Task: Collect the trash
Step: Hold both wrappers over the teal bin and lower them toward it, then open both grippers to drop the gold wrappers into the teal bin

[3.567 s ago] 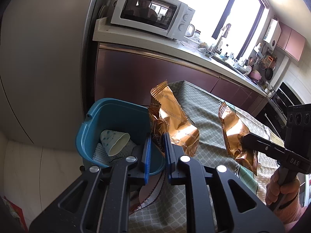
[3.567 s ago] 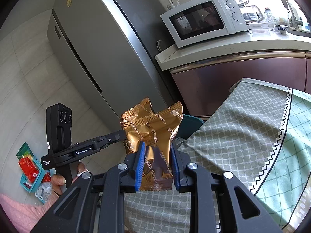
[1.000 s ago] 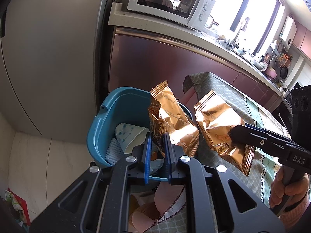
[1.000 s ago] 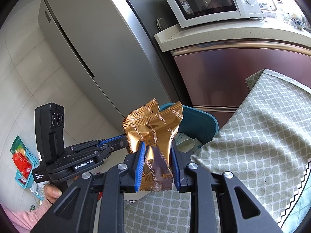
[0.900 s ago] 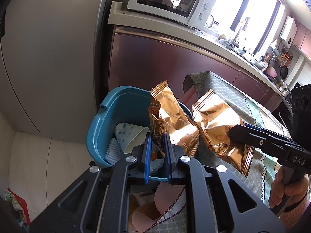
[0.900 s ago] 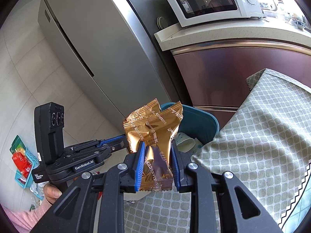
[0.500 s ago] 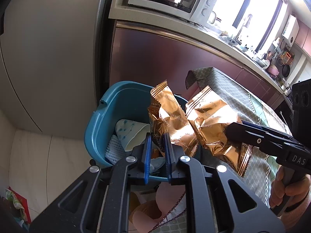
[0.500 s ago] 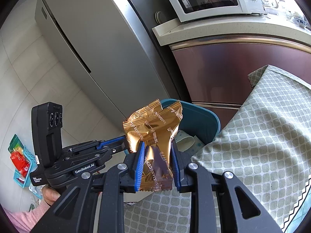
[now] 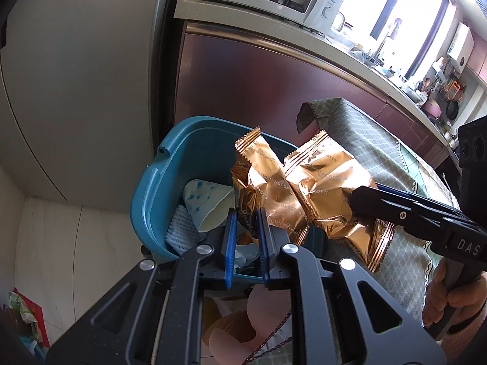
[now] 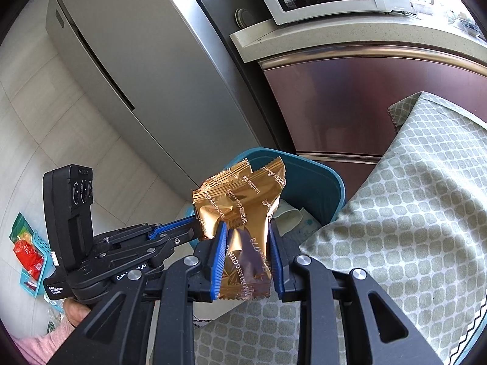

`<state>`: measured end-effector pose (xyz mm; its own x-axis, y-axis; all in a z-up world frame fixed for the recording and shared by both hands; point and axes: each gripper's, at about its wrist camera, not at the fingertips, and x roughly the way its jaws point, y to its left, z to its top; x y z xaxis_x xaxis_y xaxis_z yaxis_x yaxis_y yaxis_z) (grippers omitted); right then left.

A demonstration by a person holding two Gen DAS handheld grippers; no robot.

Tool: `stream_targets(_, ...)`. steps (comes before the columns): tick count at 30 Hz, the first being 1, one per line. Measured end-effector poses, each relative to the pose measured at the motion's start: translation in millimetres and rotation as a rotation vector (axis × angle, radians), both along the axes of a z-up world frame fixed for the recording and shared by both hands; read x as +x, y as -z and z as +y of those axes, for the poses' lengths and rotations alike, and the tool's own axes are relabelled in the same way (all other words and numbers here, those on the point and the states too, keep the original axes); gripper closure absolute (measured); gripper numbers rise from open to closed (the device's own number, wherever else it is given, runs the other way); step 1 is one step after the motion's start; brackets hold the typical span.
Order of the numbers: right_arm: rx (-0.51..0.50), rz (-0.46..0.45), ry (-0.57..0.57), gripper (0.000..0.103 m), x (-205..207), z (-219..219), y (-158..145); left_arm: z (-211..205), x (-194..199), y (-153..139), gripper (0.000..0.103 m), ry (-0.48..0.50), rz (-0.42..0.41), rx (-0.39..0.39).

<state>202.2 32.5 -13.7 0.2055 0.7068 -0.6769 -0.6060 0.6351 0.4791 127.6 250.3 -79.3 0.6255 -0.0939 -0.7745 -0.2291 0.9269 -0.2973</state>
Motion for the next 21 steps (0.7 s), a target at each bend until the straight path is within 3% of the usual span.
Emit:
stream_targets(15,-0.048,0.011,0.011,0.073,5.4,11.3,11.3,-6.4,14.4,17.2,0.089,-0.004,0.035,0.013)
stream_targets(21,-0.054,0.008,0.026,0.065,8.7,11.2,14.7,-7.9,16.5,19.6,0.089,-0.002,0.038,0.014)
